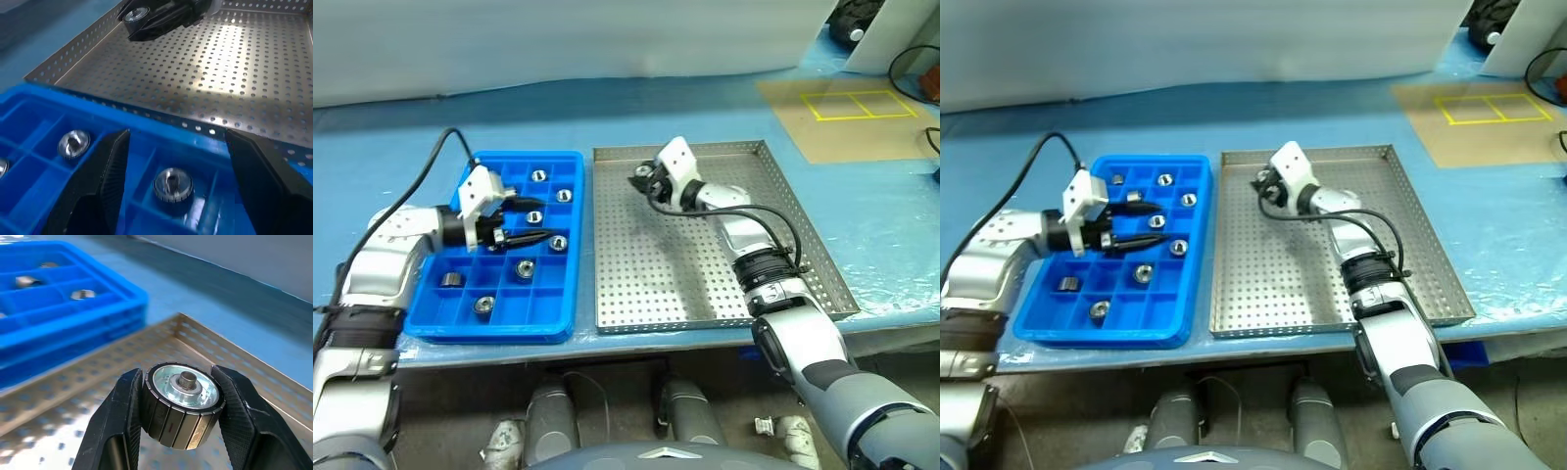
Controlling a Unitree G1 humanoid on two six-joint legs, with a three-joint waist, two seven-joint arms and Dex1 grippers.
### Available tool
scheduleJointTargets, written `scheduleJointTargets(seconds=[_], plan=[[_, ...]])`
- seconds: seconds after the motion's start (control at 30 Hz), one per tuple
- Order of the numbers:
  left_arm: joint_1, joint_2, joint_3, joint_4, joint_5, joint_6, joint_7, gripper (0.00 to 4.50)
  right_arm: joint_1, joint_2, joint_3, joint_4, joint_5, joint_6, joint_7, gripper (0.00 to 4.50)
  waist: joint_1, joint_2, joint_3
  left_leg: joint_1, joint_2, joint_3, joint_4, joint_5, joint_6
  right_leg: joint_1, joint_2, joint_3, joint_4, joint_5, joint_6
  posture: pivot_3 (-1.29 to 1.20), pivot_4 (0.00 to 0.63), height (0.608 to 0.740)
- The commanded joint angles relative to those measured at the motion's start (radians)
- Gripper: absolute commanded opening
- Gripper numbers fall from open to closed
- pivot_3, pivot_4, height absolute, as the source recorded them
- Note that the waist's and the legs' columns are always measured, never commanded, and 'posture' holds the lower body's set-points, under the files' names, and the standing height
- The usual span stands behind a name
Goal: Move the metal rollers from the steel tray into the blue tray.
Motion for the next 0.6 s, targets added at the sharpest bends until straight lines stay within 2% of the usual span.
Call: scheduleJointTargets(seconds=[0.03, 0.2, 0.4, 0.6], plan=[[0.091, 0.044, 0.096, -0.145, -0.049, 0.048, 0.043, 3.26, 0.014, 0.013, 0.074, -0.124, 0.053, 0.019, 0.195, 1.76, 0.015, 0.0, 0.0, 0.0, 0.0, 0.0, -0.001, 0.0, 0.0, 0.0, 0.0, 0.0, 0.0, 0.0, 0.0, 0.05, 0.15, 0.74], [0.286, 0.063, 0.201, -0.346, -0.113, 0.135, 0.103, 3.26, 0.029, -0.005, 0.156, -0.182, 0.092, 0.048, 0.434, 1.76, 0.054, 0.0, 0.0, 0.0, 0.001, -0.001, -0.006, 0.001, -0.002, 0.0, 0.0, -0.002, -0.002, -0.001, -0.001, 0.14, 0.15, 0.74], [0.493, 0.056, 0.327, -0.546, -0.196, 0.234, 0.181, 3.26, 0.012, 0.016, 0.211, -0.181, 0.127, 0.095, 0.607, 1.76, 0.085, 0.0, 0.0, 0.001, 0.0, -0.002, -0.008, 0.001, -0.002, 0.0, -0.001, -0.002, -0.002, -0.001, 0.0, 0.27, 0.15, 0.74], [0.626, 0.042, 0.394, -0.651, -0.235, 0.27, 0.23, 3.26, 0.004, 0.042, 0.25, -0.164, 0.125, 0.114, 0.695, 1.76, 0.11, 0.0, 0.0, 0.002, 0.0, -0.002, -0.013, 0.002, -0.003, 0.0, 0.0, -0.003, -0.003, -0.001, 0.0, 0.34, 0.15, 0.74]])
